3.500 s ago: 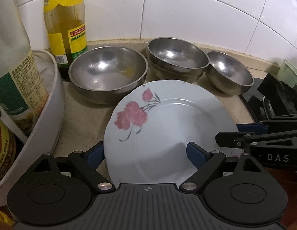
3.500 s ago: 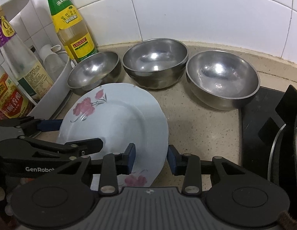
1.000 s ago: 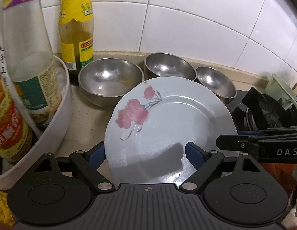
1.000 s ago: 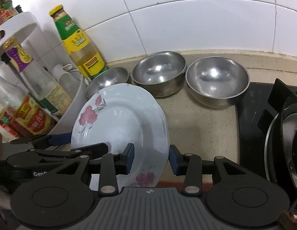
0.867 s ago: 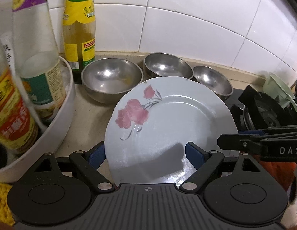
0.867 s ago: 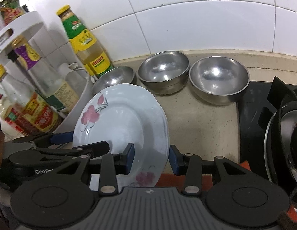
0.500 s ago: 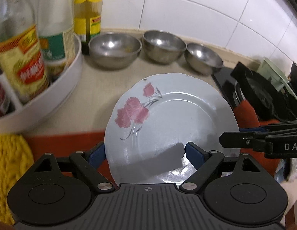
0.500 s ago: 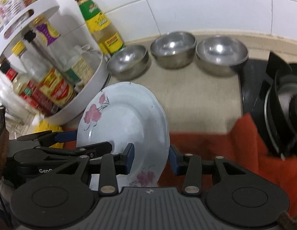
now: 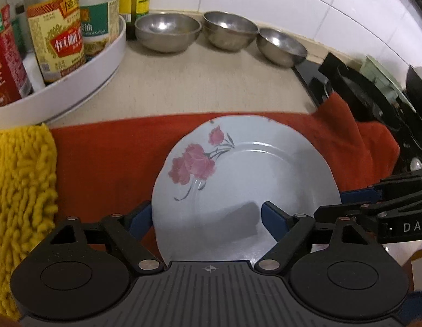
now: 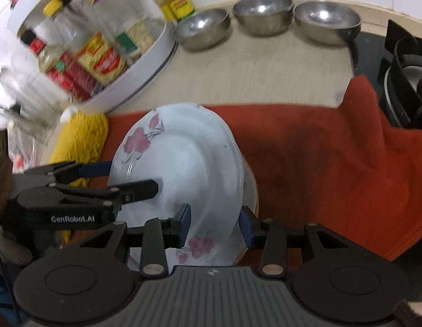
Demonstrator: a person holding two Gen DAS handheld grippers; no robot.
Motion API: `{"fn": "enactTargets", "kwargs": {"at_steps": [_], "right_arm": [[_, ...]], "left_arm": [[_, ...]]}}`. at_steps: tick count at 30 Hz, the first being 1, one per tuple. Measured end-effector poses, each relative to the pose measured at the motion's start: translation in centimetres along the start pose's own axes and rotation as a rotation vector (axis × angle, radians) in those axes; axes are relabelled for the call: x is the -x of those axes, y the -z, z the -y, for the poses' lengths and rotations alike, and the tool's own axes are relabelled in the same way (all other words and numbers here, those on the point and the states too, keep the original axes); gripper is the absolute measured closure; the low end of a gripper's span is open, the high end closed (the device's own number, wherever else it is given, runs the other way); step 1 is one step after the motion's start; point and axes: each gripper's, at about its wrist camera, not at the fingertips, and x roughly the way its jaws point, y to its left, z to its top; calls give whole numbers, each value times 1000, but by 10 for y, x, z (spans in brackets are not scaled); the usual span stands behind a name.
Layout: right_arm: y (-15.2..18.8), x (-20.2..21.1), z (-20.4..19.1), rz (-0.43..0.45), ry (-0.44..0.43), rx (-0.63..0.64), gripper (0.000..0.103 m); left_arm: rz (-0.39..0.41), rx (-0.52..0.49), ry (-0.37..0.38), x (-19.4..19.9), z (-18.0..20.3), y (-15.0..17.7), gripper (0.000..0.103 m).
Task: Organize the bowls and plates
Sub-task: 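Carry the pink-flower plate back over the red towel with both tools, then lower the plate onto the red towel and open both tools, then close both tools on the rim of a steel bowl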
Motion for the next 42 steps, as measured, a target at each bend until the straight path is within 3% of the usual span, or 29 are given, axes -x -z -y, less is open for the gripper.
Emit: {"fn": "enactTargets", "kwargs": {"at_steps": [2, 5, 12, 27, 34, 42], "right_arm": [[4, 2, -1, -16, 11, 30, 66], [5, 13, 5, 49, 84, 42, 66], [-6, 20, 11, 138, 88, 3, 65], [-72, 11, 31, 220, 131, -62, 65], [-130, -17, 29, 228, 59, -97, 64], [-215, -98, 11, 176, 8, -151, 64]], "left_arm": [[-2, -13, 8, 3, -1, 3, 21], [38, -7, -11, 12, -4, -1, 19], [108, 6, -25, 23, -12, -20, 17], [169, 34, 10, -11, -5, -88, 13], [185, 94, -35, -23, -18, -106, 13], [178, 145, -38, -27, -41, -97, 13]]}}
